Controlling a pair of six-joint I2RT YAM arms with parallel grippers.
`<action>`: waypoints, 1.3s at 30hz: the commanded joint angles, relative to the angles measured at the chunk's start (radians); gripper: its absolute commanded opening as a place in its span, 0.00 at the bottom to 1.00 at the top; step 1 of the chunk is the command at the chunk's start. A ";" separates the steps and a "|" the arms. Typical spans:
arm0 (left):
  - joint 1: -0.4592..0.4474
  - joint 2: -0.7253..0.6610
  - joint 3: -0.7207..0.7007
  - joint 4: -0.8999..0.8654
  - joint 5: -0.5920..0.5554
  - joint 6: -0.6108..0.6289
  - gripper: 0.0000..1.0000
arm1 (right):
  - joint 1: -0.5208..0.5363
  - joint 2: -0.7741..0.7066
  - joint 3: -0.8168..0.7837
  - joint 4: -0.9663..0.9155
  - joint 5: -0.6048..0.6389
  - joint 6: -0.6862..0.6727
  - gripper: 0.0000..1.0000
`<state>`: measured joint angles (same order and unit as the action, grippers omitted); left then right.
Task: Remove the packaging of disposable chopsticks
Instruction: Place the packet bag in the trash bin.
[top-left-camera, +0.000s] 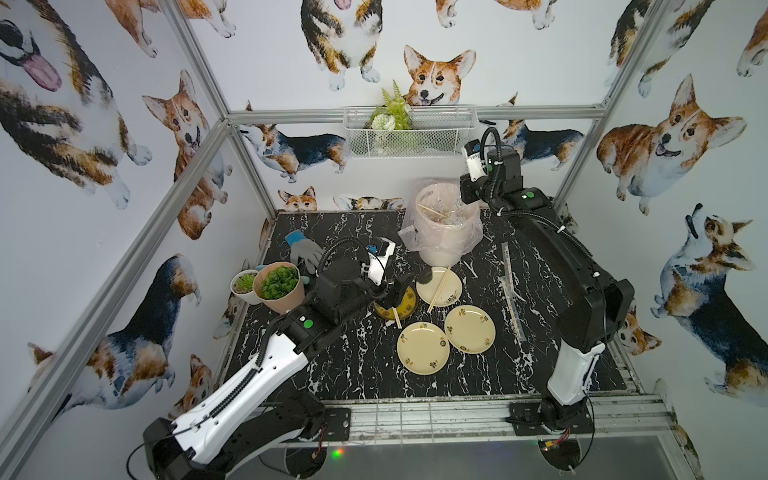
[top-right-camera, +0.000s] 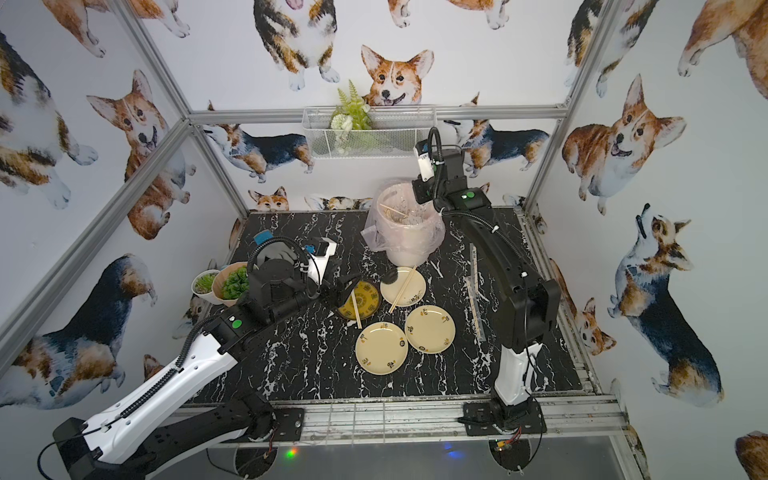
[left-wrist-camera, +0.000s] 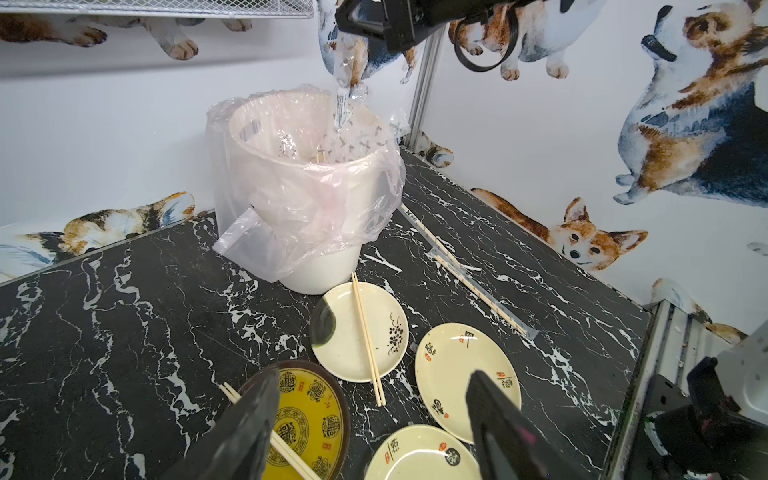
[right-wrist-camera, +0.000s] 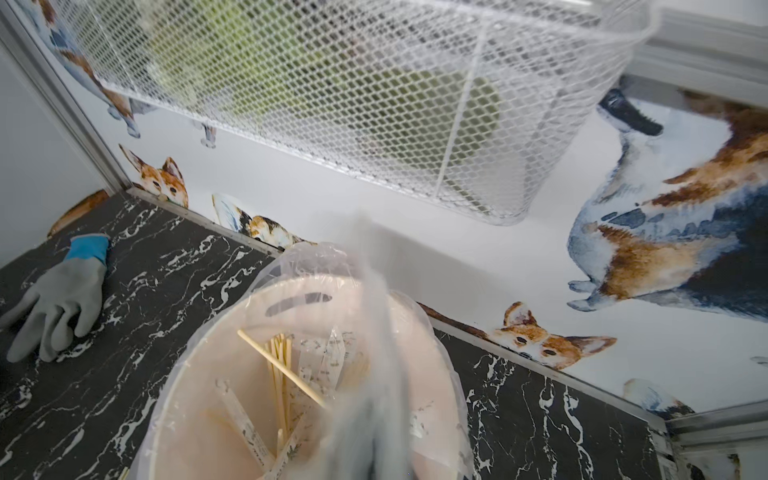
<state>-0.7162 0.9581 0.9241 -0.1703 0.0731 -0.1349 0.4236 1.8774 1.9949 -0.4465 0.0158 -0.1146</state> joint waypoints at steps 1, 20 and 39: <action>0.003 0.000 -0.002 0.022 -0.011 0.000 0.74 | 0.013 0.026 0.017 -0.066 -0.037 -0.063 0.06; 0.011 0.027 0.002 0.026 0.005 -0.017 0.74 | 0.024 0.119 0.305 -0.581 -0.114 0.156 0.69; 0.016 0.043 0.009 0.029 0.019 -0.021 0.74 | -0.034 0.237 0.507 -0.905 -0.145 0.237 0.79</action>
<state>-0.7033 1.0012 0.9272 -0.1696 0.0849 -0.1604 0.3973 2.1132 2.4954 -1.2697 -0.1181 0.1078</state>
